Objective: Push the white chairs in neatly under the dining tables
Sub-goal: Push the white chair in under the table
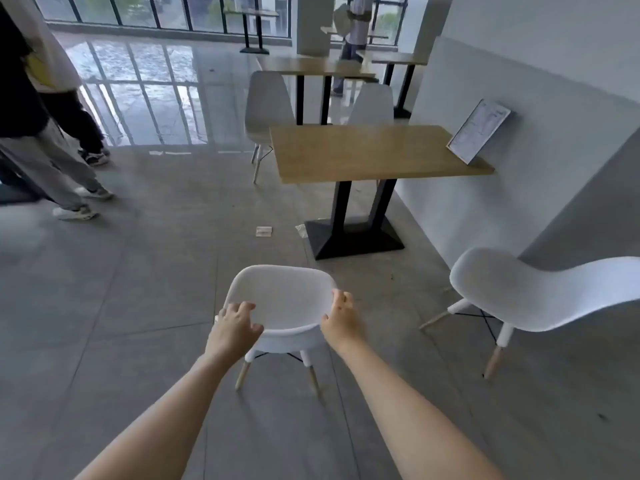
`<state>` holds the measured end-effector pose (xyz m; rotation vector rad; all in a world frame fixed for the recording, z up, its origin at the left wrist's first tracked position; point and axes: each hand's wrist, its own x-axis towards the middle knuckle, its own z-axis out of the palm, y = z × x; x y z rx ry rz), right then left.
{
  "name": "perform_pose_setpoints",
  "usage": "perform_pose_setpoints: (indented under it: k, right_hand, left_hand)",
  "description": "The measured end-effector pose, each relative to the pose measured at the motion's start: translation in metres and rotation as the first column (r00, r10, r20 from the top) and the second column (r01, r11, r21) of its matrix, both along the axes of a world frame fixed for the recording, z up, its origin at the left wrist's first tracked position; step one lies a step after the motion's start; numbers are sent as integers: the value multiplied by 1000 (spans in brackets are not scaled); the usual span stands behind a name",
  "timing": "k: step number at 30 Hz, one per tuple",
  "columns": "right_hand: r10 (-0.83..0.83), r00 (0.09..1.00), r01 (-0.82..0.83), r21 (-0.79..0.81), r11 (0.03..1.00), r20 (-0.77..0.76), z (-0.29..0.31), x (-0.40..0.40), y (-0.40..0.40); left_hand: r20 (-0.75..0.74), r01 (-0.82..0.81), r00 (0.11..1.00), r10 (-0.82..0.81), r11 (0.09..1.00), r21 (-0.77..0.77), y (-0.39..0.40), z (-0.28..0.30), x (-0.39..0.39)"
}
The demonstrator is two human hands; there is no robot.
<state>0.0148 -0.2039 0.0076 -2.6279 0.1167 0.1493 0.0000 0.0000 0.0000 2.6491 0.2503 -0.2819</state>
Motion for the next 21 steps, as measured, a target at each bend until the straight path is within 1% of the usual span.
perform_pose_setpoints:
  k: [4,6,8,11,12,14,16,17,18,19,21]
  right_hand:
    - [1,992,4,42,999,-124,-30,-5,16]
    - [14,981,-2,63,998,-195,-49,-2,21]
    - [16,967,10,99,995,-253,-63,9,23]
    - [23,940,26,138,990,-340,-82,31,25]
    - [17,932,39,147,988,-363,-88,39,27]
    - [-30,915,111,179,978,-402,-95,52,31]
    - [-110,884,228,214,950,-454,-101,59,40]
    - [-172,861,321,250,913,-478,-104,61,45]
    - [-259,822,446,290,847,-508,-108,63,52]
    - [-349,770,570,332,751,-534,-115,66,59]
    - [-493,652,754,419,506,-576,-121,71,67]
  left_hand:
    - [-195,-163,972,131,974,-160,0,-30,4]
    - [-276,-276,939,207,930,-241,-1,-43,11]
    - [-299,-377,910,289,875,-304,-1,-52,23]
    - [-318,-530,845,431,756,-384,1,-67,41]
    - [-297,-579,815,497,703,-413,4,-71,47]
    - [-251,-667,733,632,599,-443,14,-75,56]
    - [-300,-743,641,706,474,-474,28,-85,64]
    - [-375,-772,602,705,394,-499,34,-88,67]
    - [-454,-786,582,675,322,-528,39,-95,72]
    - [-523,-794,572,632,268,-545,47,-103,77]
    - [-603,-805,551,577,176,-567,55,-111,86]
